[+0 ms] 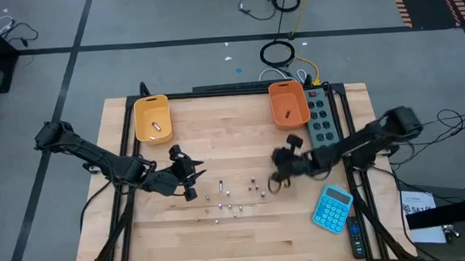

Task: Sort batteries
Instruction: Put the black battery into the orange bin

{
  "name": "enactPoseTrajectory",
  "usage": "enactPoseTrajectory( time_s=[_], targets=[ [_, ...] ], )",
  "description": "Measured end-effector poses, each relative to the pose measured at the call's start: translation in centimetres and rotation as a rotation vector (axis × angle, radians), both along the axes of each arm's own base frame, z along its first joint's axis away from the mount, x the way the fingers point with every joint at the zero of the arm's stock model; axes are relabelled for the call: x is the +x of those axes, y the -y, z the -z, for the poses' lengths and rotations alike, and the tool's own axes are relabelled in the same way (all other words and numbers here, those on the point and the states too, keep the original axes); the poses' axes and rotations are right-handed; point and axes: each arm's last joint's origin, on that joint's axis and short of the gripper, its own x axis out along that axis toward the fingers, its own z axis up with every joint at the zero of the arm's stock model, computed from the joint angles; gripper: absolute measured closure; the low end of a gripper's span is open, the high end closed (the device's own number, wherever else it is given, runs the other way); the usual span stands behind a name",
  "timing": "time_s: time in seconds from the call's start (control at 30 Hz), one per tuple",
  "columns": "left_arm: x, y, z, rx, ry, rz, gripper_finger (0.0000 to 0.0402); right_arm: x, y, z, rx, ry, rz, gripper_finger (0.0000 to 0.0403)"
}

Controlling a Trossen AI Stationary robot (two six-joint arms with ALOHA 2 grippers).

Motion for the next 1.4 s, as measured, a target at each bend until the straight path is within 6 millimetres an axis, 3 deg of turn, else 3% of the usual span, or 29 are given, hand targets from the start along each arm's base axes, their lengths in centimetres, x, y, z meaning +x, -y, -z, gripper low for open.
enactPoseTrajectory(
  time_s=[0.27, 0.4, 0.53, 0.7, 0.87, 1.03, 1.2, 1.4],
  targets=[
    [0.2, 0.1, 0.5, 0.025, -0.034, 0.007, 0.0260, -1.8, 7.9, -5.2, -0.017, 0.121, 0.102, 0.0372],
    [0.4, 0.2, 0.9, 0.035, -0.051, 0.008, 0.0260, -3.3, 10.9, -6.1, -0.029, 0.131, 0.202, 0.0327],
    [0.6, 0.3, 1.3, 0.042, -0.067, 0.008, 0.0260, -4.3, 12.6, -5.9, 0.039, 0.132, 0.230, 0.0261],
    [0.7, 0.4, 1.4, 0.007, -0.082, 0.052, 0.0260, -4.4, 12.7, -6.1, 0.057, 0.142, 0.207, 0.0211],
    [0.7, 0.6, 1.5, -0.046, -0.095, 0.093, 0.0260, -4.1, 10.4, -7.7, -0.042, 0.187, 0.131, 0.0210],
    [0.7, 0.8, 1.6, -0.093, -0.113, 0.137, 0.0260, -3.0, 6.1, -8.5, 0.051, 0.285, -0.092, 0.0223],
    [0.7, 0.8, 1.6, -0.098, -0.110, 0.131, 0.0260, -2.5, 0.7, -6.1, 0.159, 0.379, -0.195, 0.0225],
    [0.7, 0.8, 1.6, -0.096, -0.106, 0.128, 0.0260, -2.5, -5.5, -3.4, 0.184, 0.479, -0.198, 0.0225]
  ],
)
